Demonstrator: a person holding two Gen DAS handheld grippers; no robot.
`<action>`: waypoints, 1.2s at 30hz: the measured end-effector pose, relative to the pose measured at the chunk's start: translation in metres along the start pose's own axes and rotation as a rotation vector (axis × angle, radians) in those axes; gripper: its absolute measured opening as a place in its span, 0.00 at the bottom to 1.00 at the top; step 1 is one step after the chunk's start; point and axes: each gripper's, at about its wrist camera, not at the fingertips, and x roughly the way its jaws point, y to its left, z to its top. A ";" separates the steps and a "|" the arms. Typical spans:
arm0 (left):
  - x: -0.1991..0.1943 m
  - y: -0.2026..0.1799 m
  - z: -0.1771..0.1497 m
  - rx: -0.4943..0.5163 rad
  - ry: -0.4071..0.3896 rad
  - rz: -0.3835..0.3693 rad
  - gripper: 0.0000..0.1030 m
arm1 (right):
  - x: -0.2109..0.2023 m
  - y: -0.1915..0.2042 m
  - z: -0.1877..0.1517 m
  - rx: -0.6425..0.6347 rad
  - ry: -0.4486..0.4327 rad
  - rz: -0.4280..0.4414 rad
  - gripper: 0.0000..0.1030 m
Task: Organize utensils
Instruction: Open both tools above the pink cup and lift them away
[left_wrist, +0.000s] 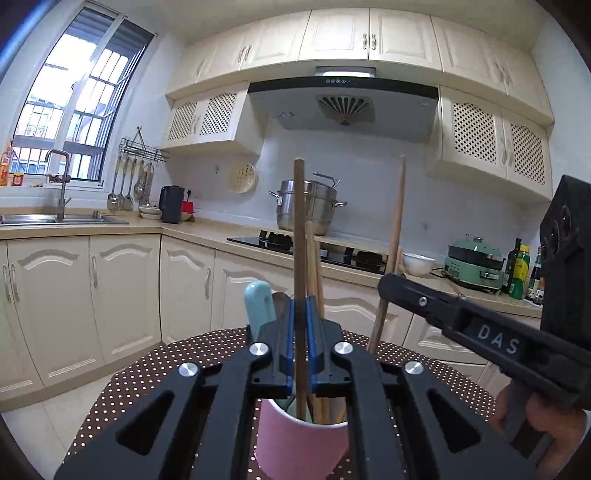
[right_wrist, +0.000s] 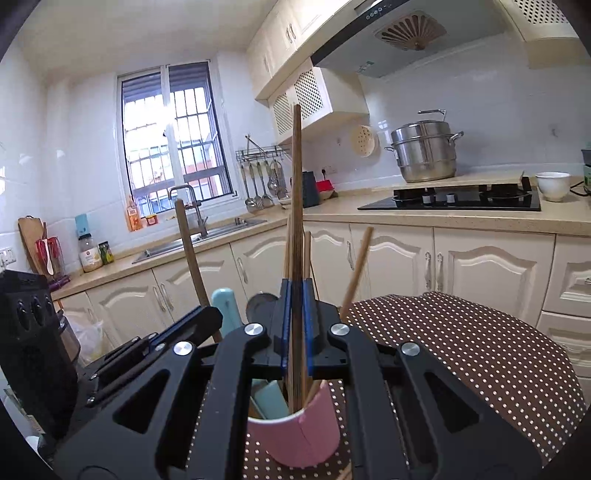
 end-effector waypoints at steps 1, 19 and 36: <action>0.000 0.001 0.001 -0.003 0.005 0.000 0.06 | 0.000 0.000 -0.001 -0.002 0.005 -0.004 0.07; -0.017 0.004 0.012 -0.039 0.020 0.037 0.41 | -0.003 0.005 -0.008 -0.011 0.047 -0.019 0.07; -0.044 0.018 0.026 -0.053 0.032 0.194 0.55 | -0.011 0.011 -0.014 -0.018 0.070 -0.021 0.07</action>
